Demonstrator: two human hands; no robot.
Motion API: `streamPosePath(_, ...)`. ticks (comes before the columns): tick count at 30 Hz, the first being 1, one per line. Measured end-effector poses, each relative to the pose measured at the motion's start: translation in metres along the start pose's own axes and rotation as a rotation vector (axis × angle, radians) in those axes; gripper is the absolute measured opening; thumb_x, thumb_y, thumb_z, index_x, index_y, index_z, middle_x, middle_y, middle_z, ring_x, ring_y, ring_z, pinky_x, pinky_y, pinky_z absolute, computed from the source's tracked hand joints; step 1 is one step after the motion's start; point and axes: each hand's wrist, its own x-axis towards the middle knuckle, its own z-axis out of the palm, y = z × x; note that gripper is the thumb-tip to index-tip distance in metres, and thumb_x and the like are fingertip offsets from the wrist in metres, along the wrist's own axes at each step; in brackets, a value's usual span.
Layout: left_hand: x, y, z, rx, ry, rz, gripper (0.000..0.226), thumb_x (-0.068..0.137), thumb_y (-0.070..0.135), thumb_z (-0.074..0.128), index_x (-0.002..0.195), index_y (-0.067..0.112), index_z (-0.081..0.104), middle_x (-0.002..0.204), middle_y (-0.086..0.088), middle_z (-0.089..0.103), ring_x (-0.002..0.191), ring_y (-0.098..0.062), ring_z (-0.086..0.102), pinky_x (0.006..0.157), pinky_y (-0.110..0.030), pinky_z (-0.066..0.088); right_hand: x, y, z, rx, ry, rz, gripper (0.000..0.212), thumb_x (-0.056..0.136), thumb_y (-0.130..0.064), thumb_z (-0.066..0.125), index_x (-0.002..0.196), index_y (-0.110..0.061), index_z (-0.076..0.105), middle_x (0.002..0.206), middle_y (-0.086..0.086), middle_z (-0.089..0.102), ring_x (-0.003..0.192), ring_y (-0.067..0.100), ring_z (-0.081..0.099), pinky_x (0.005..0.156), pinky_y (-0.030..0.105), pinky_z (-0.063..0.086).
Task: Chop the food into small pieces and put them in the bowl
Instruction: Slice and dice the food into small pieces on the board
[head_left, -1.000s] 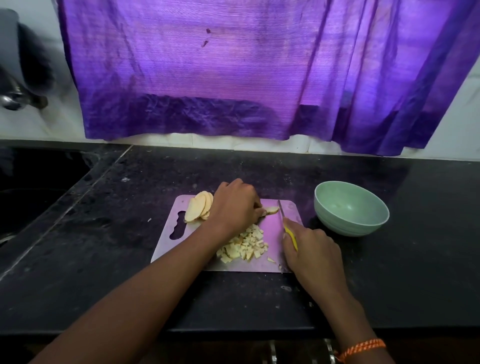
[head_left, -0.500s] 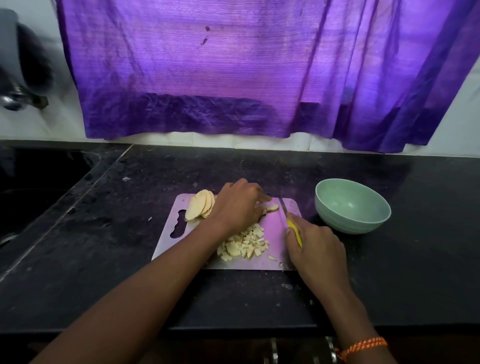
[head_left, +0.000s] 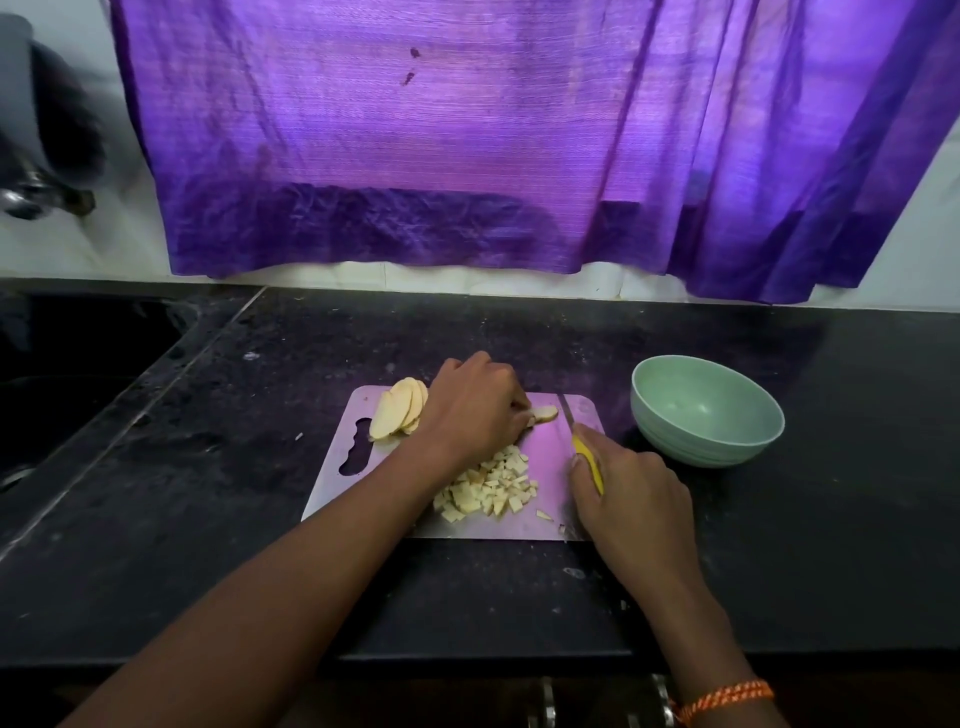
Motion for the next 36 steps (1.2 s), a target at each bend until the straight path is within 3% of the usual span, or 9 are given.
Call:
streamPosePath(6,-0.001,0.000,0.000,-0.012,-0.014,0.001,0.023,0.097,0.044,0.073,0.114,0.033,0.083,0.112,0.011,0.077,0.105,-0.016,0.061,0.089,-0.042,0.051,0.000,-0.001,-0.001,-0.027,-0.027,-0.025,0.044,0.101,-0.037,0.047,0.145,-0.040,0.048,0.089,0.011,0.067,0.083,0.037,0.063,0.062,0.038,0.037)
streamPosePath(11,0.000,0.000,0.003,-0.022,-0.011,-0.017,0.023,0.096,0.046,0.073,0.110,0.031,0.084,0.107,0.013,0.076,0.102,-0.013,0.060,0.089,-0.041,0.051,0.001,0.000,0.003,-0.034,-0.084,-0.033,0.045,0.103,-0.040,0.044,0.147,-0.041,0.047,0.095,0.007,0.068,0.085,0.032,0.063,0.068,0.040,0.049)
streamPosePath(15,0.001,0.005,0.007,0.022,0.000,-0.066,0.024,0.093,0.051,0.072,0.097,0.031,0.084,0.096,0.013,0.074,0.095,-0.011,0.058,0.086,-0.040,0.050,0.002,0.000,0.003,-0.029,-0.098,-0.053,0.044,0.104,-0.039,0.044,0.148,-0.040,0.049,0.099,0.007,0.067,0.089,0.030,0.063,0.066,0.037,0.037)
streamPosePath(18,0.004,0.006,0.007,0.047,0.007,-0.105,0.028,0.090,0.056,0.074,0.090,0.030,0.083,0.084,0.012,0.072,0.086,-0.011,0.059,0.081,-0.039,0.049,-0.001,0.001,0.002,-0.017,-0.096,-0.038,0.045,0.103,-0.040,0.044,0.148,-0.041,0.049,0.099,0.008,0.068,0.089,0.031,0.063,0.067,0.038,0.040)
streamPosePath(25,0.004,0.006,0.004,0.040,0.012,-0.100,0.024,0.093,0.052,0.075,0.100,0.031,0.086,0.088,0.012,0.076,0.090,-0.011,0.060,0.086,-0.040,0.051,-0.029,0.008,-0.008,0.036,-0.090,-0.028,0.045,0.103,-0.045,0.046,0.148,-0.045,0.048,0.095,0.002,0.071,0.087,0.026,0.064,0.065,0.036,0.039)
streamPosePath(29,0.003,0.000,0.001,-0.008,-0.007,-0.077,0.024,0.094,0.051,0.075,0.105,0.033,0.085,0.097,0.014,0.078,0.094,-0.010,0.060,0.088,-0.038,0.048,-0.028,0.005,-0.009,0.087,-0.035,-0.018,0.047,0.102,-0.043,0.048,0.149,-0.044,0.047,0.091,0.002,0.072,0.083,0.027,0.064,0.067,0.038,0.046)
streamPosePath(33,0.001,-0.005,0.000,-0.008,-0.003,-0.107,0.026,0.092,0.053,0.077,0.103,0.032,0.085,0.094,0.013,0.078,0.094,-0.011,0.062,0.084,-0.038,0.049,-0.009,-0.004,-0.004,0.033,-0.045,-0.017,0.049,0.102,-0.039,0.045,0.151,-0.044,0.044,0.089,0.006,0.068,0.077,0.028,0.056,0.063,0.037,0.037)
streamPosePath(36,0.001,-0.004,0.001,-0.020,0.011,-0.105,0.022,0.092,0.050,0.078,0.101,0.031,0.086,0.091,0.012,0.077,0.092,-0.011,0.061,0.078,-0.035,0.044,0.002,-0.009,0.000,-0.026,-0.067,-0.035,0.048,0.102,-0.039,0.043,0.150,-0.044,0.043,0.095,0.008,0.068,0.085,0.032,0.062,0.063,0.037,0.036)
